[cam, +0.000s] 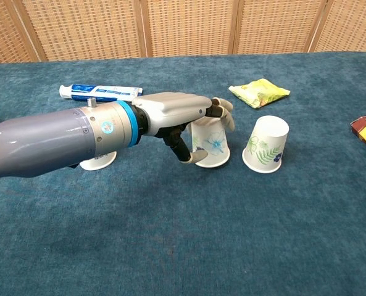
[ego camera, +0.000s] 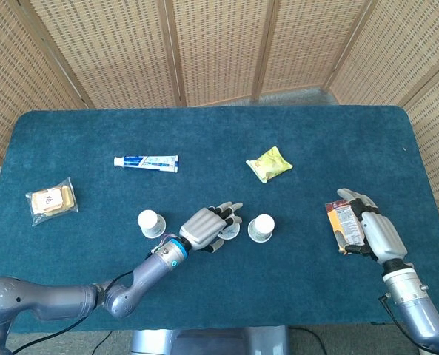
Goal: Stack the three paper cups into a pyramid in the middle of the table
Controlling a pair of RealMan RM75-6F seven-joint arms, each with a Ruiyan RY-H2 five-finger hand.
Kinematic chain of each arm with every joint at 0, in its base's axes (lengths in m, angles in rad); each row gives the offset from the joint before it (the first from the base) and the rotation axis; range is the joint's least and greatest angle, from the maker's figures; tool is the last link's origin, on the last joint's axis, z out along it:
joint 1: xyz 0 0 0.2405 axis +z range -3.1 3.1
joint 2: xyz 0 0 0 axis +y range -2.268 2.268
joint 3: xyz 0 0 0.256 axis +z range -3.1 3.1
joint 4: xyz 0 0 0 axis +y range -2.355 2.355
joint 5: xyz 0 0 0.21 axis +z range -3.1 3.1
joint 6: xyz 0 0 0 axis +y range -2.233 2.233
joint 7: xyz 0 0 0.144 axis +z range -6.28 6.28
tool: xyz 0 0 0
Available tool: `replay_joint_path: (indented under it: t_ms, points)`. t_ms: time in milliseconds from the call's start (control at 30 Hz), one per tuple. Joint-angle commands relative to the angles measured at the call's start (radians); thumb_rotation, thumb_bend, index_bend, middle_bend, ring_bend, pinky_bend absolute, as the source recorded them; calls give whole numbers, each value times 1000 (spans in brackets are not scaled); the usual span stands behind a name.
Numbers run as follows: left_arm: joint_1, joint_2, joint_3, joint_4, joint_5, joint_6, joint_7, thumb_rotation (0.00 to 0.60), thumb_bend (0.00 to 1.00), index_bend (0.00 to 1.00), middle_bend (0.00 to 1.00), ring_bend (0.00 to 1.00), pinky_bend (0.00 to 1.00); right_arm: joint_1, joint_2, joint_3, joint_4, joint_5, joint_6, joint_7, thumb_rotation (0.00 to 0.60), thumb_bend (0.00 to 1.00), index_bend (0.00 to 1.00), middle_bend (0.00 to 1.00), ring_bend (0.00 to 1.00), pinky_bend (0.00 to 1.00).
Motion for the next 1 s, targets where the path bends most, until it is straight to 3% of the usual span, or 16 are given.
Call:
replay_joint_path:
  t_ms: [33,133,433,767,1000]
  points:
    - [-10,18,3,-21,-28,-3,14,600,497,53,0,0,185,1,1,1,-1,1,-1,-1,600,475,0,0,0,0]
    - [-9,38,4,-47,-36,11,12,600,497,4,0,0,148,2,3,4,-2,7,-3,-1,600,476,0,0,0,0]
    - [37,176,22,-194,20,80,-28,600,497,0,0,0,116,13,-5,10,19,36,-30,5,600,476,0,0,0,0]
    - [194,511,92,-476,149,207,-149,600,497,0,0,0,85,55,-66,-1,46,51,-64,-105,600,470,0,0,0,0]
    - [316,687,163,-556,300,301,-298,600,496,0,0,0,83,94,-122,-2,55,86,-75,-215,600,445,0,0,0,0]
